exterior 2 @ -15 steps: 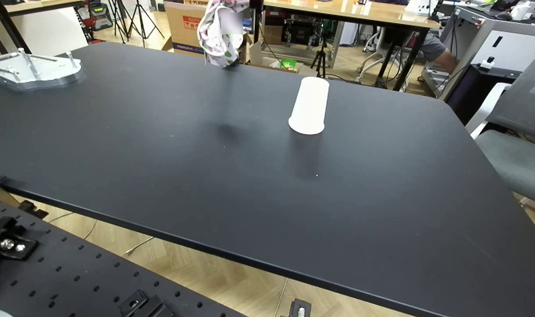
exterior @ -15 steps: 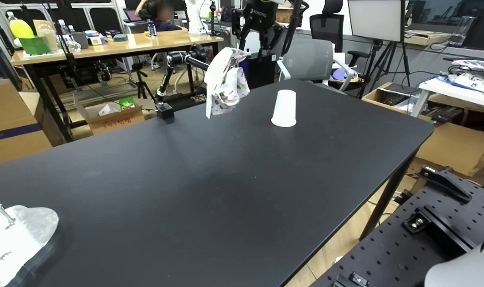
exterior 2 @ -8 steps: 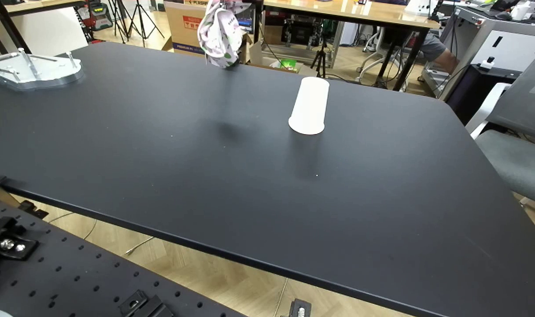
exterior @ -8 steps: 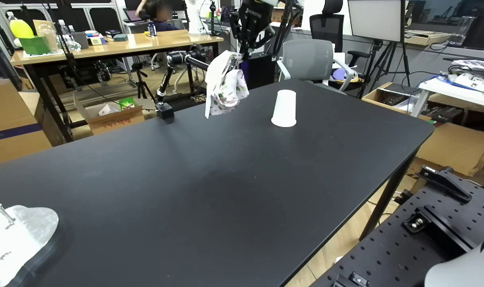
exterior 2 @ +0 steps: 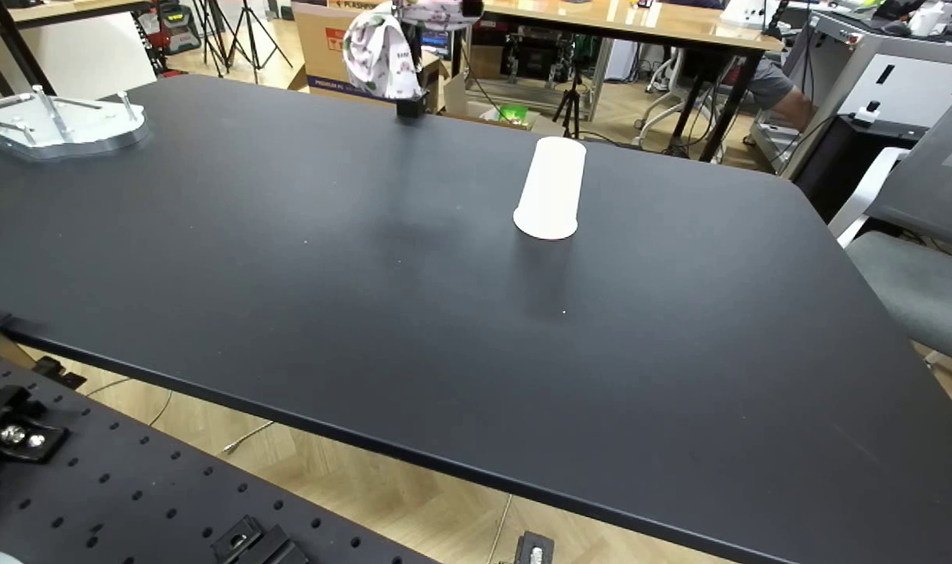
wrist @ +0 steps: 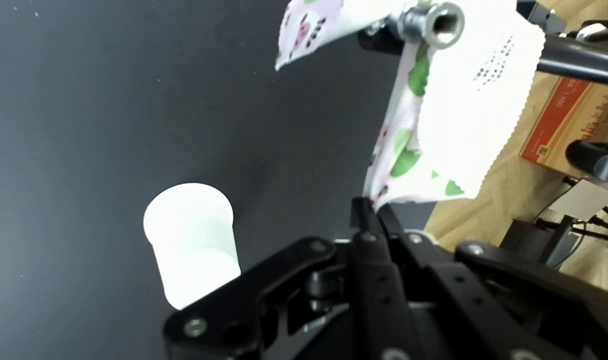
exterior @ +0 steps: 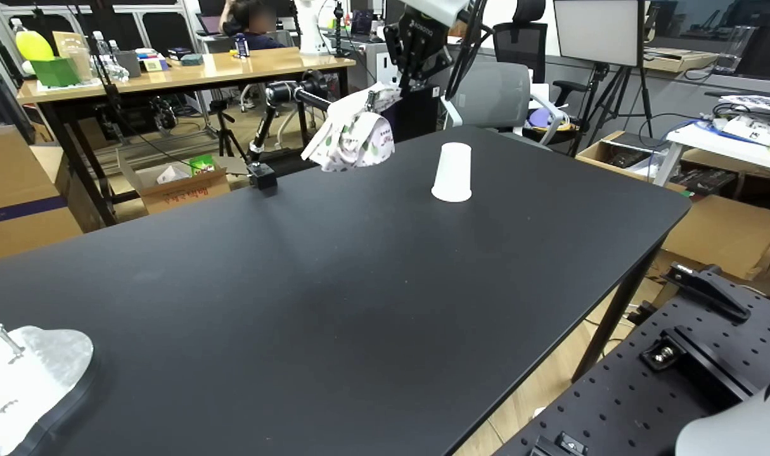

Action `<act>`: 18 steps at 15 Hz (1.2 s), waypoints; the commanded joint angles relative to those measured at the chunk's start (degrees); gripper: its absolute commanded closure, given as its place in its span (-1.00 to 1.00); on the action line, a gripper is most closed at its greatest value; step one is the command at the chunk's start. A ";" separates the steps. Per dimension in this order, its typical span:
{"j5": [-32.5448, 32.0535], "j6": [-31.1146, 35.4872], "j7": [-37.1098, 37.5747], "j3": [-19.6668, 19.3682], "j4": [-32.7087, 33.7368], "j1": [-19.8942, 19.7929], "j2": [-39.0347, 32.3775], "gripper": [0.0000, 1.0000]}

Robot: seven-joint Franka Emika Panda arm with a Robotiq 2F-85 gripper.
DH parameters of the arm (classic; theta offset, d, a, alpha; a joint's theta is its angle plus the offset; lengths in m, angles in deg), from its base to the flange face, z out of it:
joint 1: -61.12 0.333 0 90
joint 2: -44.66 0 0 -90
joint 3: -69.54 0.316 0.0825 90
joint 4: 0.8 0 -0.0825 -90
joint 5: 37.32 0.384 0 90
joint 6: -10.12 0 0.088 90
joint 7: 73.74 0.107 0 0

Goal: Pick up the clothe and put it on the mental object

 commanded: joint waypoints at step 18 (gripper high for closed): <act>2.15 2.81 -3.39 -0.01 -2.57 -0.09 3.73 -0.81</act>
